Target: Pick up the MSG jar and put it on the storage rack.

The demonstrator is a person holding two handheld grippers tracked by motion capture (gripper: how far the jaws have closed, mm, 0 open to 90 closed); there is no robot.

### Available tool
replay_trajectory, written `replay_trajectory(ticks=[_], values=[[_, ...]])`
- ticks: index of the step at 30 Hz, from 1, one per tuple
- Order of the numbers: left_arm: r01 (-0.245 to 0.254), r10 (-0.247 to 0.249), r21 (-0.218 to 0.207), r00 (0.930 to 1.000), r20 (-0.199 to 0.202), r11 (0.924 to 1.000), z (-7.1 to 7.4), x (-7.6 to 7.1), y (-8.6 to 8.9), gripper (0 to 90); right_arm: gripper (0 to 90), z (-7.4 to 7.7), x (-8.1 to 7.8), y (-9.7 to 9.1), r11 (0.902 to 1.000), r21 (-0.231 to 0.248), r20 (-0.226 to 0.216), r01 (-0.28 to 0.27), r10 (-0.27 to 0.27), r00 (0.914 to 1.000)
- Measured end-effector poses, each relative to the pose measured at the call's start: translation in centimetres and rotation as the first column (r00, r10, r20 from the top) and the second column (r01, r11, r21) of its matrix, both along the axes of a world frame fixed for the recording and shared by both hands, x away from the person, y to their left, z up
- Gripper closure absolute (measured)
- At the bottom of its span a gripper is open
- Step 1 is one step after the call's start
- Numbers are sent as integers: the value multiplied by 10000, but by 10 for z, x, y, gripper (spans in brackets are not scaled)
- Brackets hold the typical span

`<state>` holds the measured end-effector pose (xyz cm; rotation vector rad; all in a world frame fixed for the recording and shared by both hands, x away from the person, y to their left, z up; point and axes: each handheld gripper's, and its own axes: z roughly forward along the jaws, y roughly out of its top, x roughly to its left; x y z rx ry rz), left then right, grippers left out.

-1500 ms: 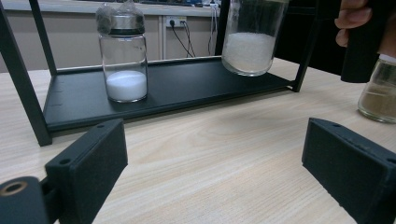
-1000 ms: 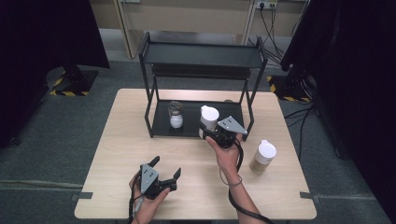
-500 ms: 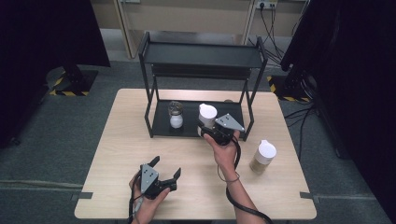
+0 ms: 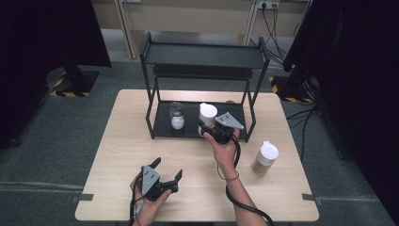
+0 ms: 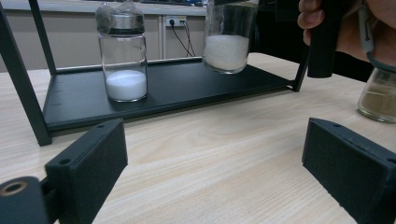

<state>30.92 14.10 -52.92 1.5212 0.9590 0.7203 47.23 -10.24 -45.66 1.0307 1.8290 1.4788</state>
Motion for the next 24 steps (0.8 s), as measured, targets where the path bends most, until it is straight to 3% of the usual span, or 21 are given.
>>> replay_trajectory(ticks=[24], values=[[15, -15, -28, 10000, 7, 10000, 0, 0, 0, 61, 308, 0, 19, 15, 9999, -156, -198, 23, -26, 9998]])
